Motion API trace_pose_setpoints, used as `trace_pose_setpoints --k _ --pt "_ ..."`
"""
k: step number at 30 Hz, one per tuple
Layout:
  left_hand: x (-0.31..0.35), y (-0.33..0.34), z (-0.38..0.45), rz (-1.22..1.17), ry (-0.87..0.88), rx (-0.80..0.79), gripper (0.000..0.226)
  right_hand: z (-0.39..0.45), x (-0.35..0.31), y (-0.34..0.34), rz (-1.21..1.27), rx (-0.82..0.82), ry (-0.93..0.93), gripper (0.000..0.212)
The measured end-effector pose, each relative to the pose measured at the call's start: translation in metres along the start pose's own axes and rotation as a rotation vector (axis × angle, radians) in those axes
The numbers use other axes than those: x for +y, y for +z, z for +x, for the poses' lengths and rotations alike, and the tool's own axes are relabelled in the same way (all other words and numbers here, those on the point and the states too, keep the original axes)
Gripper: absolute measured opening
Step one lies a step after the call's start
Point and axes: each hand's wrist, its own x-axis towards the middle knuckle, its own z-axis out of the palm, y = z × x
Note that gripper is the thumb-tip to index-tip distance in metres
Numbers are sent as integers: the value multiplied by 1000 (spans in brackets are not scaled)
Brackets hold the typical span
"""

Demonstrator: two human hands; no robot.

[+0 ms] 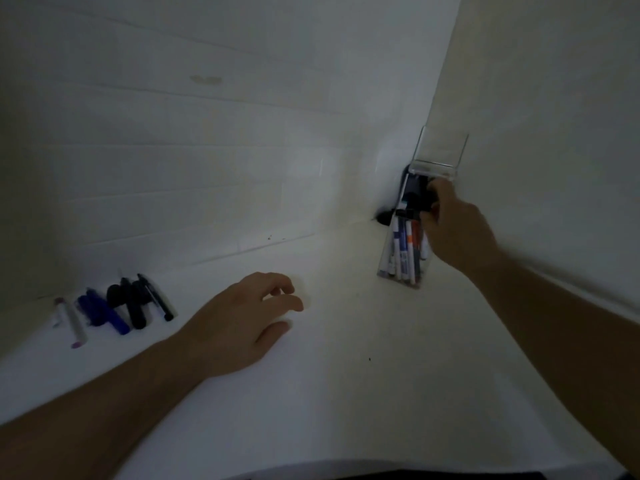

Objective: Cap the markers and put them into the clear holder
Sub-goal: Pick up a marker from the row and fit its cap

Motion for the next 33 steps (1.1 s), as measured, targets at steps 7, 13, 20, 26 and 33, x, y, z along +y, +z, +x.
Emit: trace_pose_setpoints --k 7,13,20,26,33 --pt "0 -1 -1 3 -2 8 28 -12 4 17 -117 -183 -22 31" --pt "-2 1 -2 -7 -9 12 25 -14 2 24 -120 -232 5 40" --pt "-4 -2 -4 -25 0 34 23 -27 0 33 -151 -50 42 78" --pt "-38 -41 -5 74 -166 229 25 -58 -92 54 135 -2 -224 59" --pt "-89 -108 -39 83 -697 507 31 -91 -221 107 562 -362 -521 42"
